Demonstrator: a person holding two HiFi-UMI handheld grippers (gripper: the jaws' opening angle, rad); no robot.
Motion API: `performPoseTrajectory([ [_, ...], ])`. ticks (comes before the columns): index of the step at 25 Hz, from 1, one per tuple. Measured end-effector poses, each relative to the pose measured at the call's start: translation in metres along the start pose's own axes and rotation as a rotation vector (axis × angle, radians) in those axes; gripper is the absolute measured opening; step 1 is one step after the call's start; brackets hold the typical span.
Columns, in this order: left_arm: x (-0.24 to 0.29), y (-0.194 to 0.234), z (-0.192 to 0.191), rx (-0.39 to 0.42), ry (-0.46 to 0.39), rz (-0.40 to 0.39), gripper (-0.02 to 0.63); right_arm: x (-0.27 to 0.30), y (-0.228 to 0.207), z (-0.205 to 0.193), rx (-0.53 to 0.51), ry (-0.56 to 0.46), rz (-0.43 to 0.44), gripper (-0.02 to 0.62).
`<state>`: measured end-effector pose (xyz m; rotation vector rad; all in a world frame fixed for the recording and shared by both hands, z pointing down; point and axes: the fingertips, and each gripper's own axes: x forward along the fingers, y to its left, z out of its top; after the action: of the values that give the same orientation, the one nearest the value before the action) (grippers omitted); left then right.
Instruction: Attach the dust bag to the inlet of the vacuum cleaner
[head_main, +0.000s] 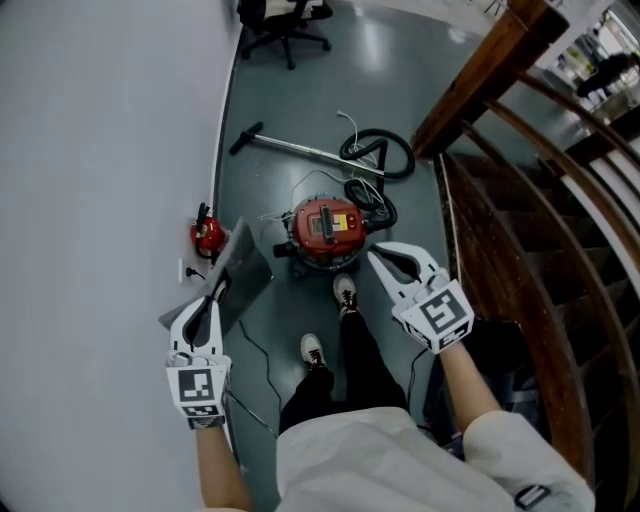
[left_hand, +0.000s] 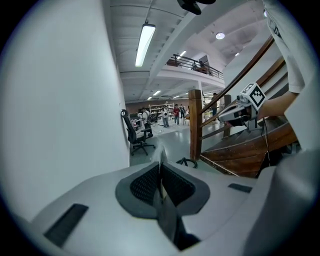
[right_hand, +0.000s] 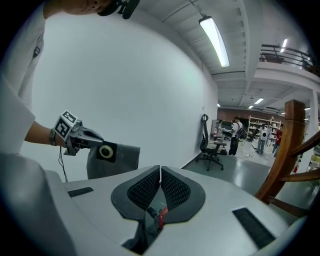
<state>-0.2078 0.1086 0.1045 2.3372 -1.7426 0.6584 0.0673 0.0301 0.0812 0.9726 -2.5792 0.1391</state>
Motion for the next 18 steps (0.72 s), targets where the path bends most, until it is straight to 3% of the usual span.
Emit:
performPoseTrajectory([
  [6,0.034,0.01,-0.021,-0.029,0.03,0.044,0.021,0.046,-0.023,-0.031,0.043,0.024,0.053,0.029],
  [12,0.062,0.017,-0.047,-0.084,0.044,0.085,0.021,0.086,-0.039,-0.06,0.163,0.034,0.091,0.031],
  [18,0.09,0.02,-0.085,-0.12,0.063,0.125,0.021,0.132,-0.047,-0.107,0.114,0.128,0.114,0.031],
])
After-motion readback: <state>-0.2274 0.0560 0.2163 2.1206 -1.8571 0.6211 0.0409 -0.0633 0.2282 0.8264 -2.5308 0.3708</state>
